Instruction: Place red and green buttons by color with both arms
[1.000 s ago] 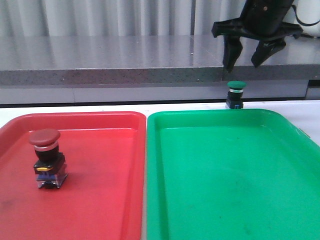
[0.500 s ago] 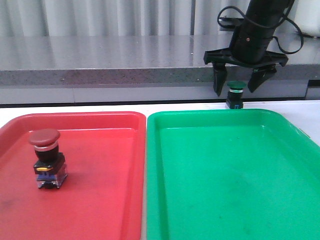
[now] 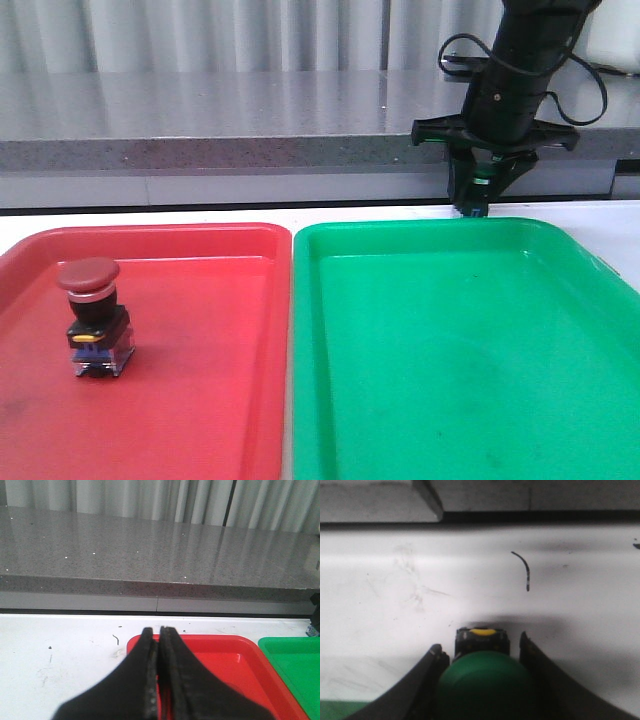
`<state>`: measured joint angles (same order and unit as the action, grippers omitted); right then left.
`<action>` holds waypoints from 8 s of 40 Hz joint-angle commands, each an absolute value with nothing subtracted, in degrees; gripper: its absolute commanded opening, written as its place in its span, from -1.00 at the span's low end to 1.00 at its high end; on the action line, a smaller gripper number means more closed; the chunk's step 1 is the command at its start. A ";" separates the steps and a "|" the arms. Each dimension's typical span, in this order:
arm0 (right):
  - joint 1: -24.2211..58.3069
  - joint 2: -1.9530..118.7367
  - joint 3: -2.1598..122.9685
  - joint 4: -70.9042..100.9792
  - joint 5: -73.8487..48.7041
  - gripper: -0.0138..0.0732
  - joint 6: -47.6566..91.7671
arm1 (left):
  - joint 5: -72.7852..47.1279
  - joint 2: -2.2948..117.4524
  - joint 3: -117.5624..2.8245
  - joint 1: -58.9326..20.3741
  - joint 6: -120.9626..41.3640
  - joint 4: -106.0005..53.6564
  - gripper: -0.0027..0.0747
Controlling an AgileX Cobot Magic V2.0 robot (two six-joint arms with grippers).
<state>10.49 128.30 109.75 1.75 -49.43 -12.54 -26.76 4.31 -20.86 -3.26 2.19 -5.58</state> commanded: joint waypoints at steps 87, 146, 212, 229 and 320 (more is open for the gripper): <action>27.65 94.81 63.21 1.59 -37.11 -0.36 -13.47 | -22.26 5.07 -22.32 -3.39 2.09 -5.89 -0.98; 27.65 94.92 63.21 0.00 -36.69 0.26 -13.42 | -22.26 5.07 -22.32 -3.39 2.09 -5.89 -0.98; 10.00 47.24 47.23 -12.08 -26.76 -0.97 -13.37 | -22.26 5.07 -22.32 -3.39 2.09 -5.89 -0.98; 10.00 15.19 24.21 -14.23 -20.27 -0.97 -13.37 | -22.26 5.07 -22.32 -3.39 2.09 -5.89 -0.98; 10.05 8.40 22.64 -14.23 -20.46 -0.97 -13.37 | -1.33 -1.29 1.54 0.57 2.09 -4.90 -0.98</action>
